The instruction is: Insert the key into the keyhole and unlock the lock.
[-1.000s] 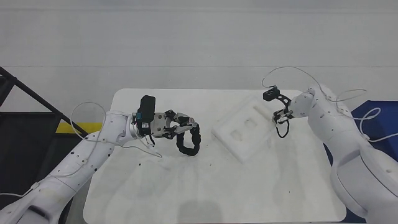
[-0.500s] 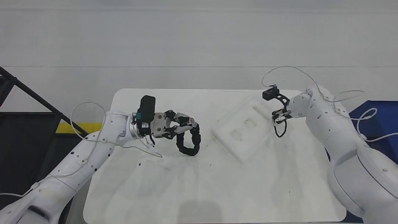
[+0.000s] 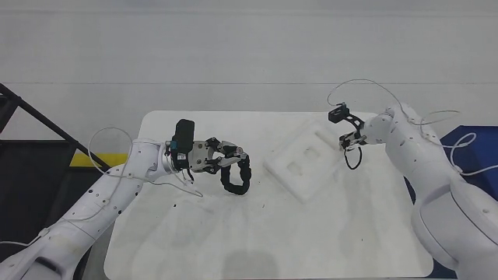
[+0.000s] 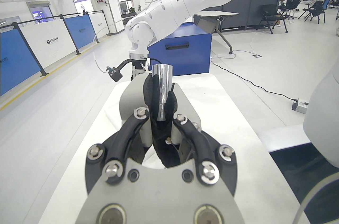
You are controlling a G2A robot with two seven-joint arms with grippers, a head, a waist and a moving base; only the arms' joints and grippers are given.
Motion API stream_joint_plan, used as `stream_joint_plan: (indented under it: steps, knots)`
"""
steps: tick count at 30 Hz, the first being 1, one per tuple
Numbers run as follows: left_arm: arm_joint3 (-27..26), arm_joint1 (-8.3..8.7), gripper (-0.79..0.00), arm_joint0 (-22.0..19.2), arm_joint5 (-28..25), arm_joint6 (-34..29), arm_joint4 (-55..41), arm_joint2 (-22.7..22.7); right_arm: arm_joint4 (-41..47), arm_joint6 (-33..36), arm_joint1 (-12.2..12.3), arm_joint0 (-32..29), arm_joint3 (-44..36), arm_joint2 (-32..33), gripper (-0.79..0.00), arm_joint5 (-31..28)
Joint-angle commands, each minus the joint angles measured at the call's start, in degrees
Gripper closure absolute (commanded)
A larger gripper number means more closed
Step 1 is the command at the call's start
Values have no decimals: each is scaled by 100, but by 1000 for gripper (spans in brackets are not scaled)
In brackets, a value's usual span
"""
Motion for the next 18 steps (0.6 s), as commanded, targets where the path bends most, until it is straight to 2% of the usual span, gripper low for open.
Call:
stream_joint_plan:
  steps: [1, 9, 18]
  knots:
    - [0, 0, 0, 0, 0, 0, 0, 0, -16, -44, 25, -11, -26, 17, 0, -35]
    - [0, 0, 0, 0, 0, 0, 0, 0, -4, -119, 146, 21, -215, 135, 0, -164]
    - [0, 0, 0, 0, 0, 0, 0, 0, 194, -67, 398, 29, -538, 393, 0, -605]
